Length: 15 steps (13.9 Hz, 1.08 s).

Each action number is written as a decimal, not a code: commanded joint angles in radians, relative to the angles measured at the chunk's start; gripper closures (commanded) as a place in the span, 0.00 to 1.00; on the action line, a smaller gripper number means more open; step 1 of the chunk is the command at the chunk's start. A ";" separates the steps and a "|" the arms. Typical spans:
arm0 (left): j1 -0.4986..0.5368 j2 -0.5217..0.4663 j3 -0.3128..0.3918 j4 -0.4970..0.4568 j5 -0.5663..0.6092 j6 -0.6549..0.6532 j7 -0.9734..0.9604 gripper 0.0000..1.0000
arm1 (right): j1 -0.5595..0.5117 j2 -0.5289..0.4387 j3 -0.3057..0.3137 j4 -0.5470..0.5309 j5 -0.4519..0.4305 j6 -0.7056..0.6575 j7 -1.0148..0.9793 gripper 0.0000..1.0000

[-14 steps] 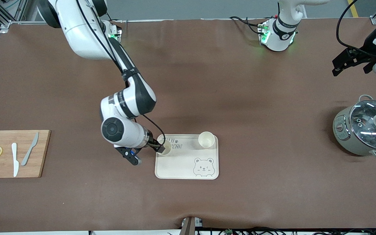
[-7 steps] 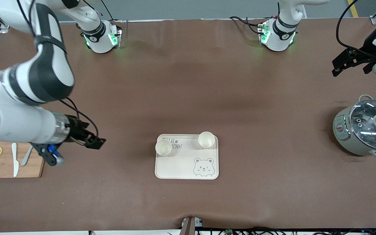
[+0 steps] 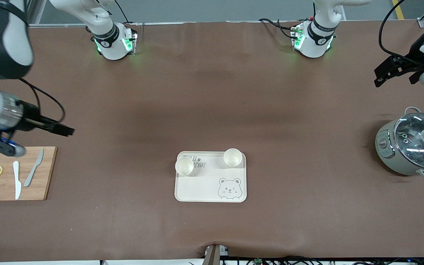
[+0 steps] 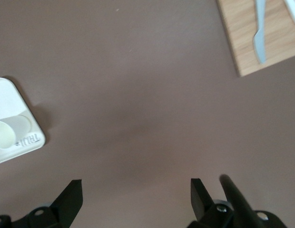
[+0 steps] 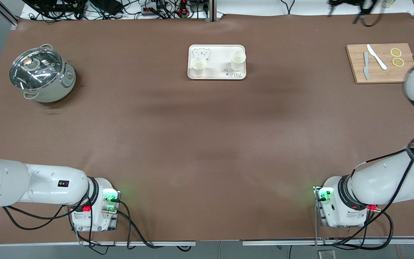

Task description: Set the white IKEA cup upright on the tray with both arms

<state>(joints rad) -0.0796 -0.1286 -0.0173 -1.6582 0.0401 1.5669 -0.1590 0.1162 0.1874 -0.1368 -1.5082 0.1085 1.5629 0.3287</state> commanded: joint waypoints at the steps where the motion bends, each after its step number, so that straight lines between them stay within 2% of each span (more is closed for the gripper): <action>1: 0.011 -0.011 -0.007 -0.011 -0.009 0.008 -0.002 0.00 | -0.068 -0.234 0.022 -0.245 -0.041 0.080 -0.172 0.00; 3: 0.009 -0.008 -0.007 -0.011 -0.009 0.008 -0.002 0.00 | -0.084 -0.273 0.023 -0.236 -0.079 0.005 -0.201 0.00; 7: 0.011 -0.008 -0.004 -0.011 -0.009 0.008 -0.002 0.00 | -0.081 -0.246 0.028 -0.040 -0.084 -0.124 -0.211 0.00; 10: 0.011 -0.008 -0.004 -0.012 -0.011 0.005 -0.004 0.00 | -0.030 -0.226 0.031 -0.030 -0.148 -0.121 -0.212 0.00; 11: 0.011 -0.011 -0.006 -0.012 -0.009 -0.001 -0.004 0.00 | -0.038 -0.220 0.029 -0.023 -0.136 -0.122 -0.212 0.00; 14: 0.009 -0.011 -0.004 -0.003 -0.011 -0.010 -0.002 0.00 | -0.033 -0.207 0.031 -0.021 -0.243 -0.078 -0.231 0.00; 15: 0.009 -0.011 -0.004 -0.002 -0.009 -0.010 -0.004 0.00 | -0.049 -0.201 0.023 -0.021 -0.240 -0.069 -0.234 0.00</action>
<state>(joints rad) -0.0769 -0.1283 -0.0172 -1.6621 0.0401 1.5649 -0.1591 0.0841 -0.0340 -0.1060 -1.5605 -0.0988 1.4877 0.1138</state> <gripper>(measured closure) 0.000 0.000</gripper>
